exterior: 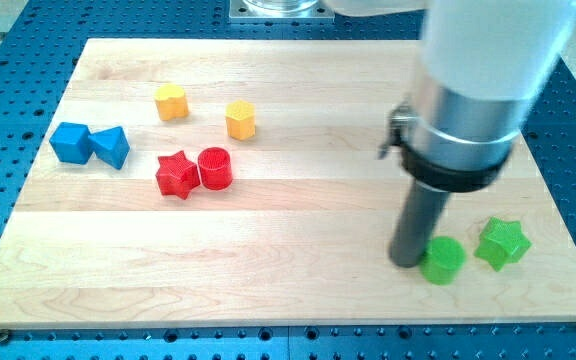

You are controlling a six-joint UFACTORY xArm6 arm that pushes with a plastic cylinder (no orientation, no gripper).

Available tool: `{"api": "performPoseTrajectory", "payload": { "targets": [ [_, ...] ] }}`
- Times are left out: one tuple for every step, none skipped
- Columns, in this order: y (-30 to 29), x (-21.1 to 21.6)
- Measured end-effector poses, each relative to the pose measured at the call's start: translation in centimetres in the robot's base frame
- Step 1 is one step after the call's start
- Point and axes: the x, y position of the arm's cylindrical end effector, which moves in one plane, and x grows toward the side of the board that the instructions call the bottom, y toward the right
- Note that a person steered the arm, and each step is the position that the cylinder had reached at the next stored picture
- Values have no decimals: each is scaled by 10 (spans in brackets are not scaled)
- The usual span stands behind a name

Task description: Separate the red blocks from each other

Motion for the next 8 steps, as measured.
{"api": "performPoseTrajectory", "payload": {
  "targets": [
    [0,5],
    [-13,32],
    [0,56],
    [15,49],
    [18,39],
    [-8,30],
    [-118,-29],
    [-224,-77]
  ]
}}
